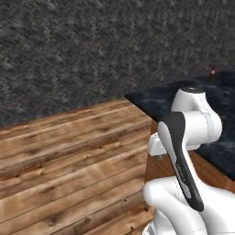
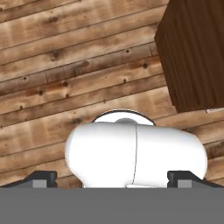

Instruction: Place the large bottle from the dining counter next to the other large bottle outside the sink, and place the small bottle from the dining counter next to the other small bottle inside the sink.

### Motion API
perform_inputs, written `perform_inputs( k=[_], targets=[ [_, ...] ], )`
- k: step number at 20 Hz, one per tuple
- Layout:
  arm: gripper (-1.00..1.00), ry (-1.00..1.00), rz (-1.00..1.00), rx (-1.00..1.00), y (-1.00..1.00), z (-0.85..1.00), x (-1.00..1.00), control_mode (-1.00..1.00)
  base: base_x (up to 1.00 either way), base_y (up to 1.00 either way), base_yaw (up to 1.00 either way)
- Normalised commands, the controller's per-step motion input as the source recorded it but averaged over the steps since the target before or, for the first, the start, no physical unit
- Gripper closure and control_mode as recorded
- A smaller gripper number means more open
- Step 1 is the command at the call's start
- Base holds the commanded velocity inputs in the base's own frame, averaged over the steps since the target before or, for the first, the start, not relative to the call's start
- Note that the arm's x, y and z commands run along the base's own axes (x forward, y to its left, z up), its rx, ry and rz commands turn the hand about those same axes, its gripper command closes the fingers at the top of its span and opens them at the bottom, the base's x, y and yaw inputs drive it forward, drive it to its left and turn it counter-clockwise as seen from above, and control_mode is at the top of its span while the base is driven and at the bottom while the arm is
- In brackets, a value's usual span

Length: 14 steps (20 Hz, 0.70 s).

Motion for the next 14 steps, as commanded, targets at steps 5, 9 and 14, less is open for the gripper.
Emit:
perform_inputs(
  k=[5, 9, 14],
  targets=[
    [-1.00, 0.00, 0.00, 0.00, 0.00, 0.00, 0.00, 1.00, 0.60, 0.85, -0.06],
    [-1.00, 0.00, 0.00, 0.00, 0.00, 0.00, 0.00, 1.00, 0.78, 0.79, -0.07],
    [-1.00, 0.00, 0.00, 0.00, 0.00, 0.00, 0.00, 1.00, 0.99, 0.76, -0.24]
  ],
)
